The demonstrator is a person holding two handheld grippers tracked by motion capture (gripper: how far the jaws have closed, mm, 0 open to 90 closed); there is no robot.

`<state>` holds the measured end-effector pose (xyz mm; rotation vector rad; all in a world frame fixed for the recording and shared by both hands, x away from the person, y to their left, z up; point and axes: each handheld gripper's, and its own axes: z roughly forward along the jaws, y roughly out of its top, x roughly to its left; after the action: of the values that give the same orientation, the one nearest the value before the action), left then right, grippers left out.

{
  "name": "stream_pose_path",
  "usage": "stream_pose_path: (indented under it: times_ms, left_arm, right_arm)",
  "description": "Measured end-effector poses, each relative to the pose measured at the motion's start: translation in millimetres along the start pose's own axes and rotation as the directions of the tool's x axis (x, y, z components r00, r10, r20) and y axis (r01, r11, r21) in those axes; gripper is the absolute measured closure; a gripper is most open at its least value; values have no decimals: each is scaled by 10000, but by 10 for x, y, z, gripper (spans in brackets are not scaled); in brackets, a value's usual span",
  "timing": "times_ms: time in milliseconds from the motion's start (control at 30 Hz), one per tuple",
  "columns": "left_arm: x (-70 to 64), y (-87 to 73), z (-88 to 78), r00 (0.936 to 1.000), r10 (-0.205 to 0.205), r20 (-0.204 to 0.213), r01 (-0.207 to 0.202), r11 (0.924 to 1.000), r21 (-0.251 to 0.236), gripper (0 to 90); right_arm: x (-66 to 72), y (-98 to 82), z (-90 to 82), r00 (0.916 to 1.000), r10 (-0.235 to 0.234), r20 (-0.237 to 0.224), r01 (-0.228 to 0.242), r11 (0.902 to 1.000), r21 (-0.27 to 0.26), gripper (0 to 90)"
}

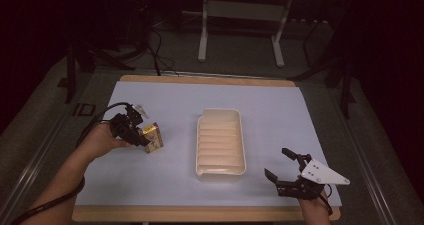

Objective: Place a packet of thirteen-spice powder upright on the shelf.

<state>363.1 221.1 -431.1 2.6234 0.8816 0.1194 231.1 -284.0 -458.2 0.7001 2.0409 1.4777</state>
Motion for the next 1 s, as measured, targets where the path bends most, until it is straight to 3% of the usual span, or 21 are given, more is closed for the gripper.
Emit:
stream_pose_path:
  times_ms: [300,433,667,733,867,1000]
  left_arm:
    - [25,36,32,9995,218,-233,-215,9997,124,665]
    - [39,40,31,9997,229,-92,-229,9997,47,675]
    - [7,81,46,9976,694,-40,-693,9976,77,675]
    - [8,88,47,9945,1051,-11,-1051,9944,56,676]
    - [7,110,60,9893,1347,552,-1341,9909,-144,676]
    - [-5,162,39,9875,1477,547,-1468,9889,-208,676]
  right_arm:
    - [4,3,-6,10000,-16,9,16,10000,-6,145]
    - [2,2,-3,10000,-43,-6,43,10000,6,145]
    - [6,5,-7,10000,-54,4,54,10000,-1,145]
    - [7,6,-8,10000,-49,-7,49,10000,-6,145]
    - [7,7,-11,10000,-48,-16,48,10000,1,145]
    - [4,5,-8,10000,-40,-30,40,10000,8,145]
